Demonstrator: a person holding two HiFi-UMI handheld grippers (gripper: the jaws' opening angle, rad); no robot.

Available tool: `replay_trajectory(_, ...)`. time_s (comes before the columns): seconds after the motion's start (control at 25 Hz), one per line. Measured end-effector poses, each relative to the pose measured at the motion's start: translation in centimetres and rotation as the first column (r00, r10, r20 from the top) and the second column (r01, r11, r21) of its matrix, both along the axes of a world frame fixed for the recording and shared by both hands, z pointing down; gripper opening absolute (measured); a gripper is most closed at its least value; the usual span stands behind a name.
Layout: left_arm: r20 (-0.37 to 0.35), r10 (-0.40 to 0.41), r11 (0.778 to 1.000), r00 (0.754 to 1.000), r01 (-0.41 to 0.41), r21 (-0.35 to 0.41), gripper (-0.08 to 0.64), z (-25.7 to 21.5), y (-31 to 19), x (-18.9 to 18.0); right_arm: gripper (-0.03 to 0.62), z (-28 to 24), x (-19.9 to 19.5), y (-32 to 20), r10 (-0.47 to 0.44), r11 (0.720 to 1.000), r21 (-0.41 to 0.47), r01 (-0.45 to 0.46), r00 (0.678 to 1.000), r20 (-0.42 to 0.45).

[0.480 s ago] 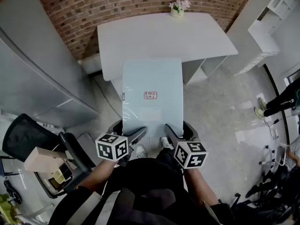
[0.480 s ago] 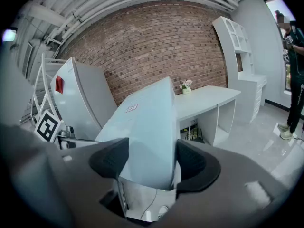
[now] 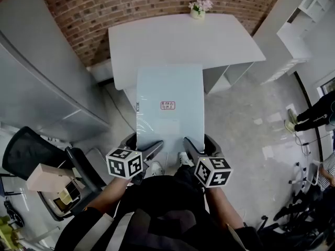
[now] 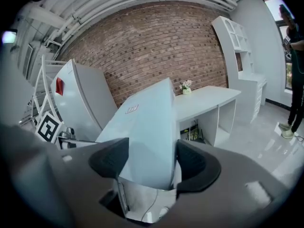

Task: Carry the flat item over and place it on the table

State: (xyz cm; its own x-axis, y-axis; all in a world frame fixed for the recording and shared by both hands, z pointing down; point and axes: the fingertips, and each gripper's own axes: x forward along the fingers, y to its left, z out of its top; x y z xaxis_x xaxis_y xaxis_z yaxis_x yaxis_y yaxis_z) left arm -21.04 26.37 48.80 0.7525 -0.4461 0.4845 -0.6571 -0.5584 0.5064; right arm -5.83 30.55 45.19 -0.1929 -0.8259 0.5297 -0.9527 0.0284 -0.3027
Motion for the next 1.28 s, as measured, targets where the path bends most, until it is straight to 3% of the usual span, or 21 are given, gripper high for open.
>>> replay_trajectory(0.48,-0.032,-0.020,1.000,0.999,0.021,0.023,0.469,-1.9,-2.5,2.9,0.328,-1.9,3.1,-2.5,0.004,1.000,0.030,-0.005,1.000,0.012)
replay_trajectory(1.28,0.019,-0.130,0.990,0.991,0.129,0.055,0.469,-3.2,-8.2,10.7,0.327,-2.0,11.5,-9.9,-0.098,0.994,0.047,0.095,0.992,0.075)
